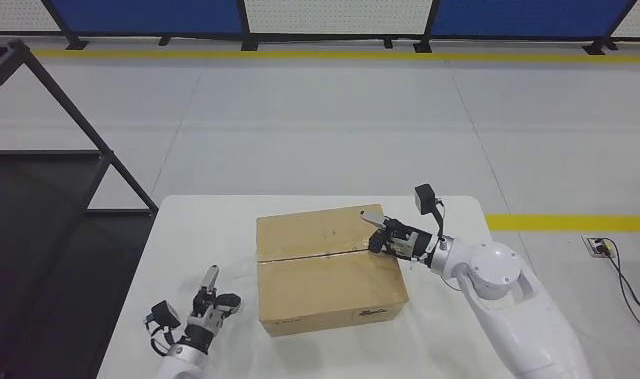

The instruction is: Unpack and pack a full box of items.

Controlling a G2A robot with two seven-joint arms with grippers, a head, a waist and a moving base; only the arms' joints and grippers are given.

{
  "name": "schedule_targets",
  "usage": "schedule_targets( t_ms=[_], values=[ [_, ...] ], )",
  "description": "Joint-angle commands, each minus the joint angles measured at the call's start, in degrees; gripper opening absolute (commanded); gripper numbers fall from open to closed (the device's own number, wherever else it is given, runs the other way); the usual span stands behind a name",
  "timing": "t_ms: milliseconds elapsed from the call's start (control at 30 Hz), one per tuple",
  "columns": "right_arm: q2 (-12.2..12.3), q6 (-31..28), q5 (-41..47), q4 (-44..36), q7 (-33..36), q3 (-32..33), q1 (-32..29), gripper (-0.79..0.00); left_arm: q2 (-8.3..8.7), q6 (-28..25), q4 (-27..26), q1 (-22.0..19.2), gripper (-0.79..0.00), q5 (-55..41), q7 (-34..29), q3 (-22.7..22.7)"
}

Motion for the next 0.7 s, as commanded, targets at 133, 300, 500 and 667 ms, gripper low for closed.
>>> schedule_targets(
  t_ms=[133,300,500,667],
  values=[
    [0.0,0.0,0.0,0.0,0.0,0.0,0.0,0.0,-0.91,3.1,6.0,-5.5,0.0,-7.9,-1.6,0.9],
    [0.0,0.0,0.0,0.0,0.0,0.0,0.0,0.0,-1.61,2.7,10.0,-9.0,0.0,-9.3,-2.6,2.3],
    [0.0,0.0,0.0,0.0,0.0,0.0,0.0,0.0,-2.73,-3.6,11.7,-10.5,0.0,-10.7,1.0,3.4],
    [0.0,0.0,0.0,0.0,0.0,0.0,0.0,0.0,-3.4,-7.5,11.5,-10.9,0.0,-13.0,3.6,2.5]
  ],
)
